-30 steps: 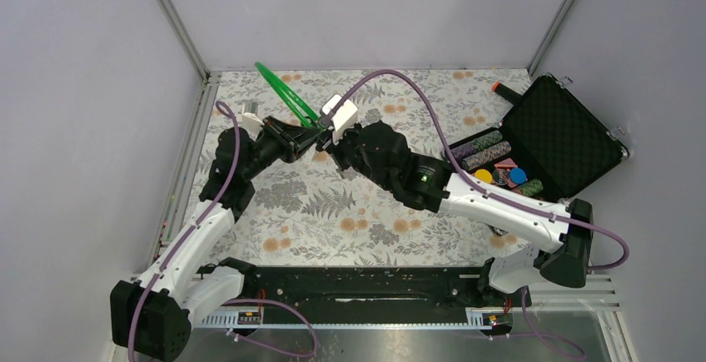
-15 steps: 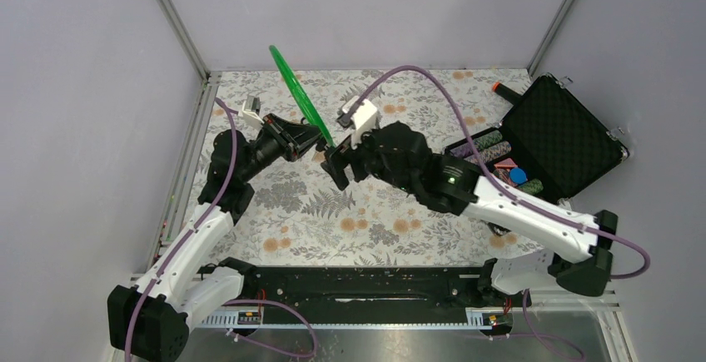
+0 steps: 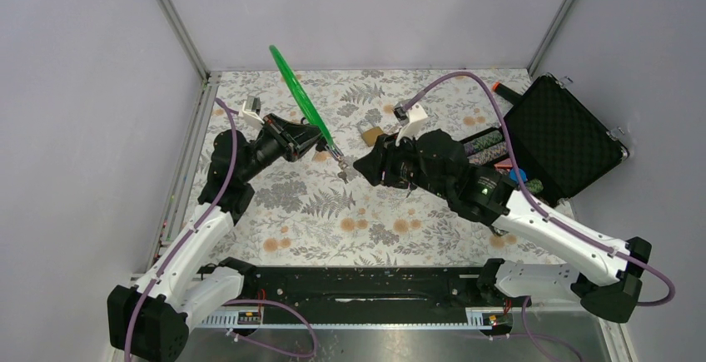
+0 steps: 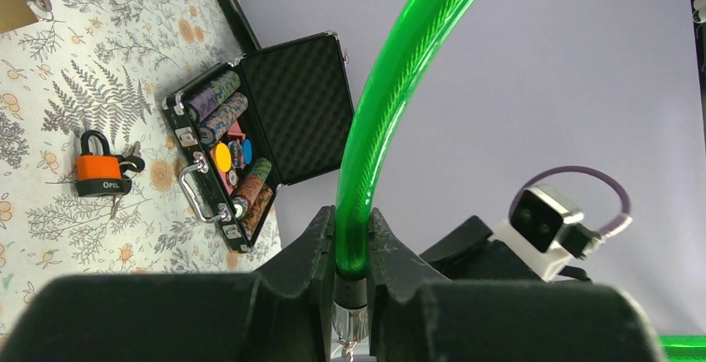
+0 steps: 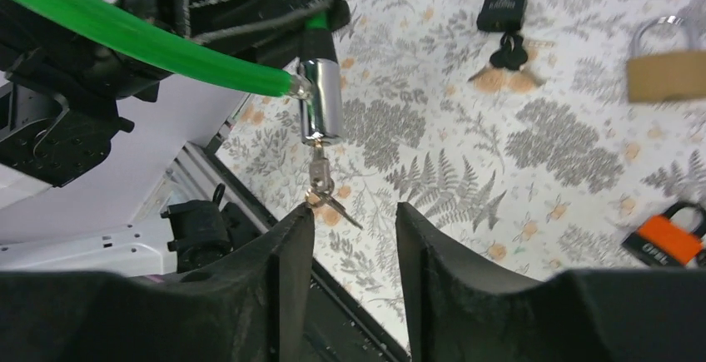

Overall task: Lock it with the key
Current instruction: Lock the lock.

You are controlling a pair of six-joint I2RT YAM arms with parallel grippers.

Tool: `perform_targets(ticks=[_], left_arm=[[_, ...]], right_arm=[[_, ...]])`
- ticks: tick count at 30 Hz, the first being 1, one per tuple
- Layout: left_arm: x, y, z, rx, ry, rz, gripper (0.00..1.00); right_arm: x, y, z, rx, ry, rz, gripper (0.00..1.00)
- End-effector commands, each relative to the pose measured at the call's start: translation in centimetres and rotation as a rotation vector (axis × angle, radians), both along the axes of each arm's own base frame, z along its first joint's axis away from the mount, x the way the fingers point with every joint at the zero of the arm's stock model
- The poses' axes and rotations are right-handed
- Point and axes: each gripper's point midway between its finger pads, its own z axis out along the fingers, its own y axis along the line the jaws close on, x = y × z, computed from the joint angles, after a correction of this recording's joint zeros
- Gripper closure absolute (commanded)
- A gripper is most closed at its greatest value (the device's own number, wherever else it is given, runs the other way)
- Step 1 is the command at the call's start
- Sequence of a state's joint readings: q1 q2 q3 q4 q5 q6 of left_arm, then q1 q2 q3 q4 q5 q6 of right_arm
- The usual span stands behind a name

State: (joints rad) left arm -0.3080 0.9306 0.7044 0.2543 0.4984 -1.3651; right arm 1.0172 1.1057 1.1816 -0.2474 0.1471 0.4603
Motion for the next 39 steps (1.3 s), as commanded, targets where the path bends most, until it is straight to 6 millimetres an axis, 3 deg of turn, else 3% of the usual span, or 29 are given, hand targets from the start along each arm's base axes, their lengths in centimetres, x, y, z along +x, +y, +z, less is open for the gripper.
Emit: perform_targets(ticks=[1, 7, 14, 20, 23, 26, 32, 39], left_arm=[[-1.0, 0.3, 4.8, -0.075, -0.129, -0.007, 1.0], [-1.0, 0.3, 4.8, -0.079, -0.125, -0.01, 1.0], [-1.1, 0.3, 5.3, -0.088, -0.131, -0.011, 1.0], [-1.1, 0.3, 5.3, -0.089, -0.129, -0.009, 1.0], [-0.9, 0.4, 5.1, -0.085, -0.115, -0.006, 1.0], [-0.8, 0.4, 4.8, -0.078, -0.099, -0.001, 1.0], [0.0, 0.8, 3.6, -0.059, -0.043, 0.036, 1.0], [1.3, 0.9, 0.6, -0.051, 0.083, 0.072, 1.0]], right_arm=[[-0.3, 1.3, 1.4, 0.165, 0.091, 0.043, 0.53], [-0.4, 2.9, 1.8, 0.189, 0.087, 0.11, 0.48], [-0.2, 4.0, 0.8, 0.16, 0.111, 0.138, 0.66], [0.3, 4.4, 0.4, 0.127, 0.086, 0.14, 0.69], [0.8, 4.5, -0.1, 0.096, 0.063, 0.139, 0.81], [1.4, 4.4, -0.8, 0.051, 0.028, 0.132, 1.0], [3.6, 3.4, -3.2, -0.15, -0.1, 0.087, 1.0], [5.2, 3.5, -5.0, -0.349, -0.306, 0.065, 1.0]])
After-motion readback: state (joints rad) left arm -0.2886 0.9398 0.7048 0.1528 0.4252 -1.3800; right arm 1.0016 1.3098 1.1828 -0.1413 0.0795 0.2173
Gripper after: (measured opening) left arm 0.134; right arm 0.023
